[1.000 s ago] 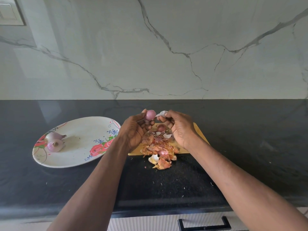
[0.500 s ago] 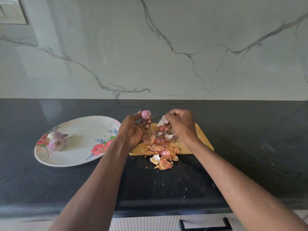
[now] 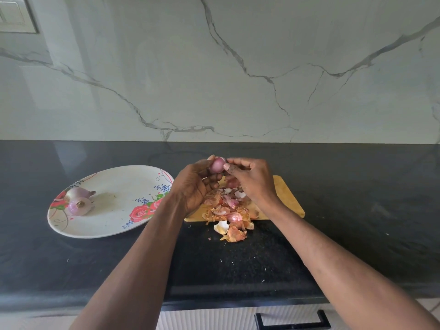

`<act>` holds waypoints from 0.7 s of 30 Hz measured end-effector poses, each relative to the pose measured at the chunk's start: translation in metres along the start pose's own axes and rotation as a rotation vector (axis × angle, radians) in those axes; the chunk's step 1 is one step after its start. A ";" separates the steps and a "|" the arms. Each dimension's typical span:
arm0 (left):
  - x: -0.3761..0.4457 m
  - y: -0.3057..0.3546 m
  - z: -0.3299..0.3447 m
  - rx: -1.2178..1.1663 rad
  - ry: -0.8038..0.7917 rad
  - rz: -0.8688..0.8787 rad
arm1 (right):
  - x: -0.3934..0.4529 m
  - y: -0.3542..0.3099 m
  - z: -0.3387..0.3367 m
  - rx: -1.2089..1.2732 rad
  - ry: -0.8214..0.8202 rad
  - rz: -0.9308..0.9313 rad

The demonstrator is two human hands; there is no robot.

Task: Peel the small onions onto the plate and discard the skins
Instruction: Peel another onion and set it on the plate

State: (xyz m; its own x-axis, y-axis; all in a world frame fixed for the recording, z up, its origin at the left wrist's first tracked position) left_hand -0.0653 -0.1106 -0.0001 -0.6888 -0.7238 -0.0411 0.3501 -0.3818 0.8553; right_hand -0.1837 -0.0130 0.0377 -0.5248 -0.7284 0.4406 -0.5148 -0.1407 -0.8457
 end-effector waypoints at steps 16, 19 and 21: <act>-0.016 0.005 0.030 0.043 -0.111 0.084 | -0.016 -0.012 -0.008 0.030 0.185 -0.036; -0.016 0.004 0.029 0.037 -0.109 0.079 | -0.015 -0.010 -0.008 0.002 0.194 -0.023; -0.014 0.002 0.026 0.005 -0.100 0.070 | -0.013 -0.007 -0.009 0.009 0.199 0.007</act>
State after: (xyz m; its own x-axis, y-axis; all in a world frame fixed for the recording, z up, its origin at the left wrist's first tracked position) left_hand -0.0717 -0.0863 0.0160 -0.7227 -0.6877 0.0698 0.3963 -0.3294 0.8570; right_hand -0.1795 0.0036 0.0410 -0.6522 -0.5827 0.4849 -0.5052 -0.1428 -0.8511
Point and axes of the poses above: each hand's wrist, its own x-axis towards the middle knuckle, its own z-axis out of the palm, y = z × x, the point moved 8 cm from there along x, towards the middle knuckle, and after that the axes turned 2 degrees about -y, right-handed, at the moved point
